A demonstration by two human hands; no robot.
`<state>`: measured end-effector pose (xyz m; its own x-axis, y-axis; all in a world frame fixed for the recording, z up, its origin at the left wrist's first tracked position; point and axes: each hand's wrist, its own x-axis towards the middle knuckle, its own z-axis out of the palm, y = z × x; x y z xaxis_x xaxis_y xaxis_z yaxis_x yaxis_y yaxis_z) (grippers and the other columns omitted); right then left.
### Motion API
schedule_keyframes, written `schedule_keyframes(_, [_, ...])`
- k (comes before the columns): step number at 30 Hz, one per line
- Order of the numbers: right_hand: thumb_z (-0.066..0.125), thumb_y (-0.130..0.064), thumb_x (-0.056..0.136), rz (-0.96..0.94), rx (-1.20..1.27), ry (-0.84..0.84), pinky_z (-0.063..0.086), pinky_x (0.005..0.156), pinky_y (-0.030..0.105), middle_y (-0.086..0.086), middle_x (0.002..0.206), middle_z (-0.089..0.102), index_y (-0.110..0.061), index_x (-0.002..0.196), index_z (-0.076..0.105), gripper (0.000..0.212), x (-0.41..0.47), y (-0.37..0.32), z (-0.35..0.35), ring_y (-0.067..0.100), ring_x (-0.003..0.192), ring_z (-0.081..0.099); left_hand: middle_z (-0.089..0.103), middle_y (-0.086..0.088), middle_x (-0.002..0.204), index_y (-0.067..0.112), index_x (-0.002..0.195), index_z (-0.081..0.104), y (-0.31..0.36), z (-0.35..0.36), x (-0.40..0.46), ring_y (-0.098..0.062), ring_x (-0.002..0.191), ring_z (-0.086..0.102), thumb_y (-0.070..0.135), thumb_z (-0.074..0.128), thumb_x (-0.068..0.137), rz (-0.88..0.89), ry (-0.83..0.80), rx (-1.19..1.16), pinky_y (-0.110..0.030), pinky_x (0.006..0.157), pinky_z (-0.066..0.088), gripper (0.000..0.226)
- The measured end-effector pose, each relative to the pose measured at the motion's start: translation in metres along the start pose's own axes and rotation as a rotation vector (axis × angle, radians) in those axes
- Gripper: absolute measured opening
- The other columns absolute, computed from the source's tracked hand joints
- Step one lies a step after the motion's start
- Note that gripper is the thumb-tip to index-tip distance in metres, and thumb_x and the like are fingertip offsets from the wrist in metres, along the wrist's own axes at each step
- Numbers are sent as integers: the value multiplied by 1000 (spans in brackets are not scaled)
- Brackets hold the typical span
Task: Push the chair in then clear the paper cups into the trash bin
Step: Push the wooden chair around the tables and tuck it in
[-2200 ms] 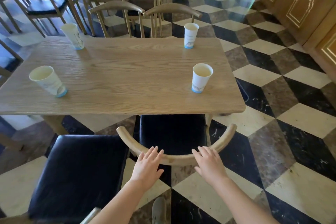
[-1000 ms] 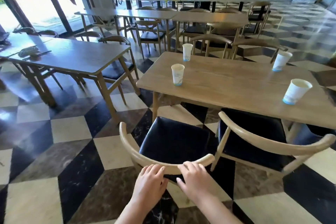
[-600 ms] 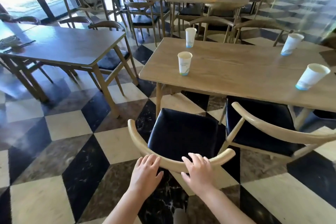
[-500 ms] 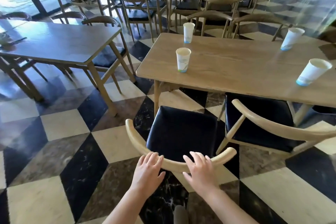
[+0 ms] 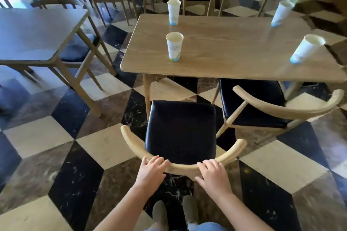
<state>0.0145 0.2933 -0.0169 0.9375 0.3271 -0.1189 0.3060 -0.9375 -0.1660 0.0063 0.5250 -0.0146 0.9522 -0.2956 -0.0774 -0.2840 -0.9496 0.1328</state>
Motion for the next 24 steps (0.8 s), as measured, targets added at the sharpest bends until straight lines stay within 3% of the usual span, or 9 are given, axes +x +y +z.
schedule_keyframes(3, [92,-33,45,55,-11,-8,55,65,39,2,75,67,-14,85,71,48,5,-6,0,24,74,64,69,7,81,22,91,69,-15,6,10,-15,80,67,32,89,42,110,-20,11,-36,70,55,54])
schedule_keyframes(7, [91,-32,49,102,-27,-19,56,64,39,4,73,67,-13,79,71,42,10,-11,3,24,72,64,63,8,69,22,80,61,-26,22,18,-15,67,63,23,76,66,161,-31,-5,-31,61,51,20])
schedule_keyframes(14, [91,-30,49,93,-76,-1,54,65,40,6,73,67,-12,78,70,40,20,-13,6,26,72,64,68,9,73,24,86,65,-41,25,29,-13,70,65,27,78,68,198,-126,-2,-30,64,55,23])
schedule_keyframes(24, [90,-34,53,70,-88,0,56,66,39,5,74,68,-14,76,69,37,69,10,-9,24,72,64,70,11,76,27,87,66,-48,14,78,-10,71,66,35,79,68,202,-118,-10,-30,64,56,24])
